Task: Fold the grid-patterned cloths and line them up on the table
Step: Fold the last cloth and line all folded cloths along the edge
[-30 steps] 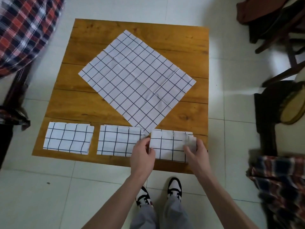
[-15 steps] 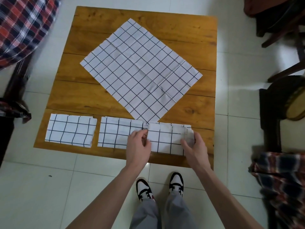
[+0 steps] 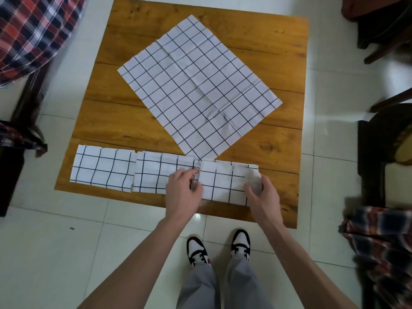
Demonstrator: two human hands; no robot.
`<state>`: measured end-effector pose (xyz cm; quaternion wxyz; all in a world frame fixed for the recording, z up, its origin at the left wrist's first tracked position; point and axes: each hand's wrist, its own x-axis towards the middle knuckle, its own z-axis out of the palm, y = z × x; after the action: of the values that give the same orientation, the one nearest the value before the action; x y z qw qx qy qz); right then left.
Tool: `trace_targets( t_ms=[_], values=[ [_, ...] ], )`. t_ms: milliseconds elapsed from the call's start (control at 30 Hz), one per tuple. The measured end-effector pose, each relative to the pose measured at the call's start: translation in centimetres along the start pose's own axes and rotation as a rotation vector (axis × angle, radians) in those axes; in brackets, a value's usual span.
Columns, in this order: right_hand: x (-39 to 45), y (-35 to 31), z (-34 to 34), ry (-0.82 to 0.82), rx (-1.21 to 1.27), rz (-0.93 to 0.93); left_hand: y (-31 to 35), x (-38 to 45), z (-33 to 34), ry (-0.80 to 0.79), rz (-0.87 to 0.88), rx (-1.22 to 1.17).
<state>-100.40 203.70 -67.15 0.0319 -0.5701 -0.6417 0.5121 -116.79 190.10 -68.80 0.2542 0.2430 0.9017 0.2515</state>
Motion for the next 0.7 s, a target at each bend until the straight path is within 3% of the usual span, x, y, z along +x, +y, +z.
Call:
trace_targets(
  t_ms=[400, 700],
  values=[
    [-0.3, -0.3, -2.2, 0.069, -0.106, -0.06, 1.5, -1.9, -0.1, -0.004, 0.035, 0.135],
    [-6.7, -5.5, -6.6, 0.126, -0.236, -0.265, 7.0, -5.6, -6.8, 0.084, 0.247, 0.096]
  ],
)
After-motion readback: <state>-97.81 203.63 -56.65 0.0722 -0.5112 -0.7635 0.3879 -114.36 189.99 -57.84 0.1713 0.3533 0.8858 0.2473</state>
